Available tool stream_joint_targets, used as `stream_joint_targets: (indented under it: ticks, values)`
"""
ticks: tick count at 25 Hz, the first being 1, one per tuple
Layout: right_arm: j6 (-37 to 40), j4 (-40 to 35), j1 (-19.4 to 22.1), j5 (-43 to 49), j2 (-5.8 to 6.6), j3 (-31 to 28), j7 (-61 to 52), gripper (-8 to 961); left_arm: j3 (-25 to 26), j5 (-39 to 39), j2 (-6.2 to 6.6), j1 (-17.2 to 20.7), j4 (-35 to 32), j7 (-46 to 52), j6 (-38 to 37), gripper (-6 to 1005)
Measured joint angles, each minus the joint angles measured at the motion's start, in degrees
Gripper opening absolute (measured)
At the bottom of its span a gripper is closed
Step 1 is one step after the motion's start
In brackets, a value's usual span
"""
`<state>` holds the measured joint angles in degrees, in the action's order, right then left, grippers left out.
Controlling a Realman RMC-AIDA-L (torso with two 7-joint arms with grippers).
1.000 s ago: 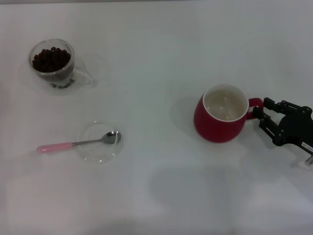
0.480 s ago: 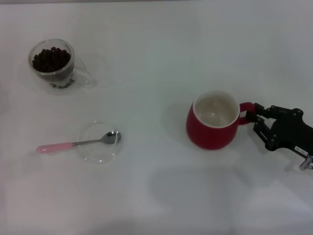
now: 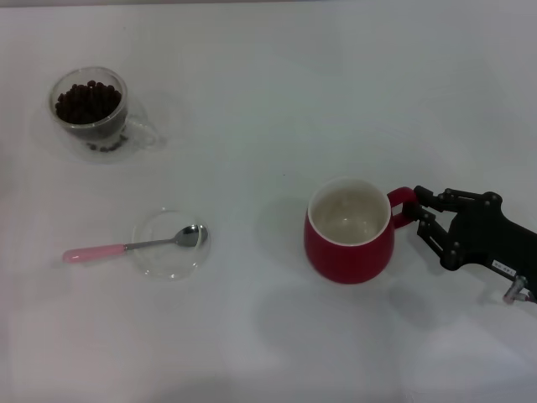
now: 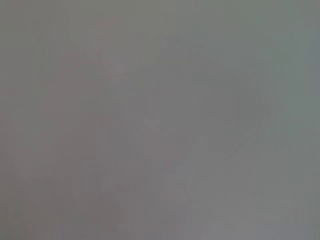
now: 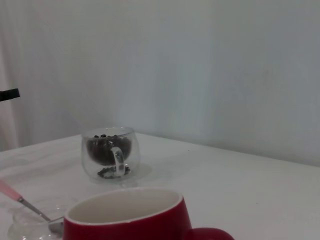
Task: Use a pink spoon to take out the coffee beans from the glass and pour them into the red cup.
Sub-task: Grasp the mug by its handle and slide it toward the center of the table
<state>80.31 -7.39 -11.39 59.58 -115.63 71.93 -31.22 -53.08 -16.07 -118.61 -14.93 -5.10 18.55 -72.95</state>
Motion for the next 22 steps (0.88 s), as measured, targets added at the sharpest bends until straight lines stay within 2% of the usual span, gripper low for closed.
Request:
stream_joint_targets:
  ticks: [14, 22]
  values:
    - [0.5, -0.3, -1.2, -0.3, -0.41, 3.8, -0.3, 192, 0.0, -0.1, -0.13, 0.4, 0.0, 0.0, -0.1, 741]
    - [0.8, -0.7, -1.4, -0.4, -0.57, 5.8, -0.2, 240, 0.0, -0.4, -0.26, 0.5, 0.0, 0.0, -0.2, 741]
